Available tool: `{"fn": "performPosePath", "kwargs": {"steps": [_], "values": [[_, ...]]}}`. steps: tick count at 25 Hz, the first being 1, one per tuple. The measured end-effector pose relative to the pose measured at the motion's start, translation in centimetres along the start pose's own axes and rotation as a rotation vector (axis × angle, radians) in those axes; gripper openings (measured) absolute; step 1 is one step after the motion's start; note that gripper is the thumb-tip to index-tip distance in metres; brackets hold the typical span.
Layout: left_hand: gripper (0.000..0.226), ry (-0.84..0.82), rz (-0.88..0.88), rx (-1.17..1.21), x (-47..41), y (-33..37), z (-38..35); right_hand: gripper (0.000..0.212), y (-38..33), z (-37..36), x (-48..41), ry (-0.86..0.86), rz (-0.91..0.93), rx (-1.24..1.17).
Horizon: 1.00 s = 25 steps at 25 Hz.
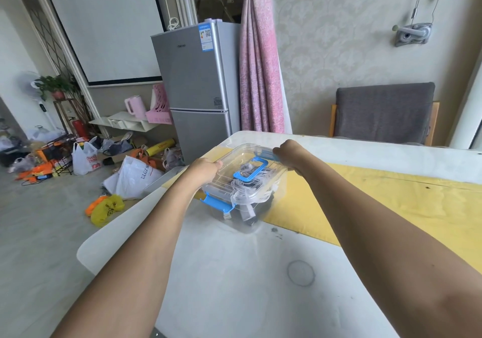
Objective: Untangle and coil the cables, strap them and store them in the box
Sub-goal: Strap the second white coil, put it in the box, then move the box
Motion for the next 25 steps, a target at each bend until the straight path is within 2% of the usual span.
{"fn": "performPosePath", "kwargs": {"steps": [3, 7, 9, 12, 18, 21, 25], "values": [[0.045, 0.000, 0.022, 0.020, -0.2, -0.2, -0.1, 0.027, -0.3, 0.2, 0.3, -0.064, -0.010, -0.096], [0.044, 0.019, 0.039, 0.045, -0.5, -0.3, -0.3, 0.042, -0.4, 0.2, 0.2, 0.031, 0.079, -0.206], [0.043, 0.035, 0.046, 0.056, -0.3, -0.2, -0.3, 0.048, -0.4, 0.2, 0.6, 0.103, 0.149, -0.196], [0.041, 0.056, 0.055, 0.098, -0.4, -0.4, -0.4, 0.050, -0.3, 0.2, 0.8, 0.120, 0.198, -0.167], [0.040, 0.131, 0.057, 0.224, 0.9, -1.2, -0.5, 0.052, -0.3, 0.0, 1.5, 0.133, 0.167, -0.169], [0.047, 0.019, 0.161, 0.292, 3.5, -2.2, 0.3, 0.052, -0.4, 0.0, 1.4, 0.141, 0.131, -0.186], [0.073, -0.299, 0.435, 0.435, 7.0, -3.4, 0.7, 0.052, -0.4, -0.2, 1.3, 0.147, 0.100, -0.206]]}}
Point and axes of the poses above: each hand's wrist, its own x-axis away from the middle knuckle, its own z-axis out of the back of the hand, y = z × x, the point moved 2 cm from there along -x, towards the middle knuckle, and after that the axes turned 13 degrees about x, right-handed, at the moved point
